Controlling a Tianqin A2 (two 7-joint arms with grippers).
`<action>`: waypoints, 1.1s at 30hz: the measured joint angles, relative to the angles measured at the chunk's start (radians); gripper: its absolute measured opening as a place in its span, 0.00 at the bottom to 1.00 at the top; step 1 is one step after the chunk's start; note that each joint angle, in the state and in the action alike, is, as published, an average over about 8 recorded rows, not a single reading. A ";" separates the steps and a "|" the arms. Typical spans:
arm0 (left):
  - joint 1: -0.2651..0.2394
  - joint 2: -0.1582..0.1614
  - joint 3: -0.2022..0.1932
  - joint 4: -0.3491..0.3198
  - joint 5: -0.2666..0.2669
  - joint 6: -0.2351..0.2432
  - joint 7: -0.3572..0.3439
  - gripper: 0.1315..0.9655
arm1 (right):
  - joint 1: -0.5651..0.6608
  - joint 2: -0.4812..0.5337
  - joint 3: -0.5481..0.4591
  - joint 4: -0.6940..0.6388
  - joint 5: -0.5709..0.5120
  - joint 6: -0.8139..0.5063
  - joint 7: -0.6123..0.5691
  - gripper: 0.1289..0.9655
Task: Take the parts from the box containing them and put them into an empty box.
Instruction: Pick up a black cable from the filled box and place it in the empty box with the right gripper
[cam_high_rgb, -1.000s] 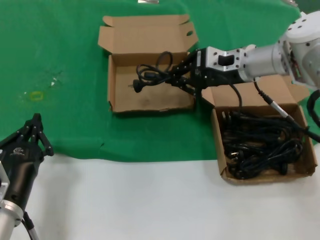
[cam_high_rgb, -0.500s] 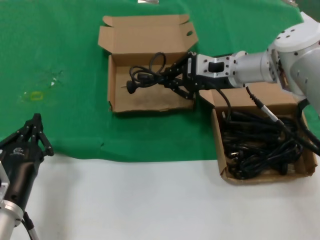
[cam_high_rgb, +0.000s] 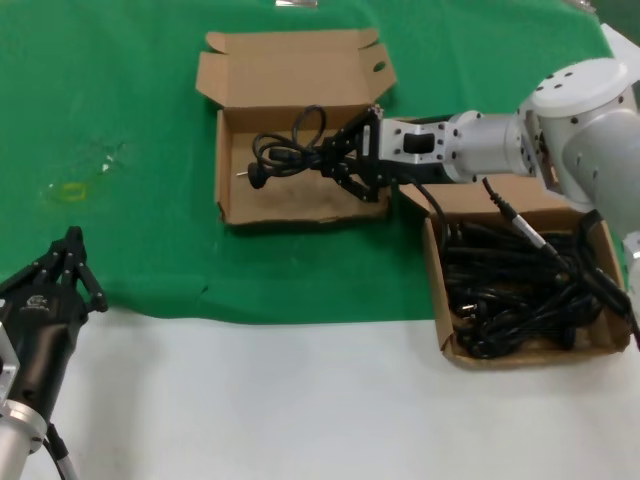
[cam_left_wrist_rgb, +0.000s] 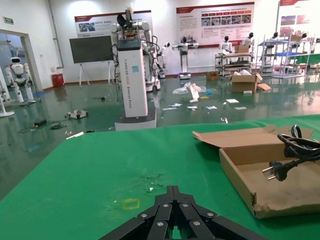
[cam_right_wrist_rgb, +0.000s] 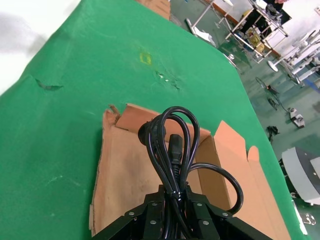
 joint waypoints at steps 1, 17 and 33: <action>0.000 0.000 0.000 0.000 0.000 0.000 0.000 0.01 | -0.002 -0.002 0.001 0.000 0.001 0.006 -0.003 0.10; 0.000 0.000 0.000 0.000 0.000 0.000 0.000 0.01 | -0.014 -0.020 0.022 -0.002 0.016 0.091 -0.050 0.10; 0.000 0.000 0.000 0.000 0.000 0.000 0.000 0.01 | -0.032 -0.044 0.040 -0.003 0.029 0.126 -0.098 0.10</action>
